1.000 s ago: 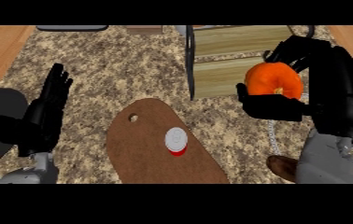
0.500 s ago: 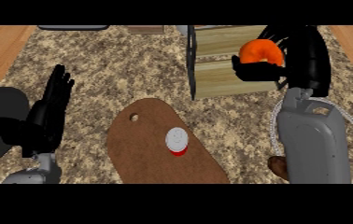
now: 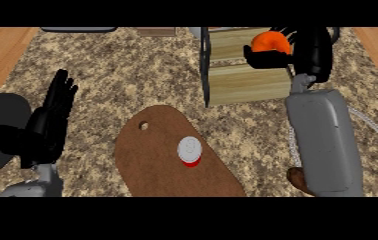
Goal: Pick the squash from the placemat and place it in the tiered shelf
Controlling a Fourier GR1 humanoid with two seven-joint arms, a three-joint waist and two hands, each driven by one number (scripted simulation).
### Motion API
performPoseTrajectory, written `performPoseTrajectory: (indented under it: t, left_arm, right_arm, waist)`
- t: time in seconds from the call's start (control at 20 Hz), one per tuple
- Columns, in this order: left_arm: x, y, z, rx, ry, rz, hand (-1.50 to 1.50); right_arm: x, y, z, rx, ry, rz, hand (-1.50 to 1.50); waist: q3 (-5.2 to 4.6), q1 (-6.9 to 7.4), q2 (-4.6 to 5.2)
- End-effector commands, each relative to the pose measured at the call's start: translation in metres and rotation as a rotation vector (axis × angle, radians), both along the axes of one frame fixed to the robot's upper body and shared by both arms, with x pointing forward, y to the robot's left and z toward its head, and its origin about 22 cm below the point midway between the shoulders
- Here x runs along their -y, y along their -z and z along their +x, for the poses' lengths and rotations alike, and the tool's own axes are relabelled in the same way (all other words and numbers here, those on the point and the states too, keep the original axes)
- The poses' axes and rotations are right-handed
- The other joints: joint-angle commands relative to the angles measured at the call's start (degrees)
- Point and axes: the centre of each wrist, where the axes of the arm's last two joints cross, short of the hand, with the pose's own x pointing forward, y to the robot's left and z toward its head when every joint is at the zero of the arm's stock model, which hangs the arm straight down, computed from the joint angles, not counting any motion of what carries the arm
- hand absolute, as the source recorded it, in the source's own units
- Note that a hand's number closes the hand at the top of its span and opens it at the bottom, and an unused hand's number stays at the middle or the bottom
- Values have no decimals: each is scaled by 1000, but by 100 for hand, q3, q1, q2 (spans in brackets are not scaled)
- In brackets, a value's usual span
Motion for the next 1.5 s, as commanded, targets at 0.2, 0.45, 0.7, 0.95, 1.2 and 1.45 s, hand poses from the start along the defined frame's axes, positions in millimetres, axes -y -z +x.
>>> performPoseTrajectory:
  t: [0.2, 0.45, 0.7, 0.95, 1.2, 1.45]
  left_arm:
    - [0, 8, -9, 2, -13, 5, 0]
    - [9, 12, -3, -2, -8, 13, 0]
    - [1, -12, 14, -3, -5, -8, 0]
    - [-2, -13, 4, -7, 12, 2, 0]
    - [-1, 4, 4, -7, -8, -18, 0]
    - [-9, 4, -4, 3, -34, 7, 0]
  right_arm:
    - [-2, 2, 31, -76, -55, 93, -150]
    - [3, 16, 41, -46, -89, 152, -150]
    - [11, -3, 36, 55, -126, 217, -150]
    - [43, -35, 25, 167, -66, 314, -150]
    - [83, -48, 3, 178, 72, 387, -150]
    - [153, -62, -34, 134, 157, 392, -150]
  waist:
    - [0, 7, -7]
    - [0, 3, -2]
    - [0, -31, -12]
    - [1, -41, -25]
    - [-1, -95, -33]
    - [0, -146, -40]
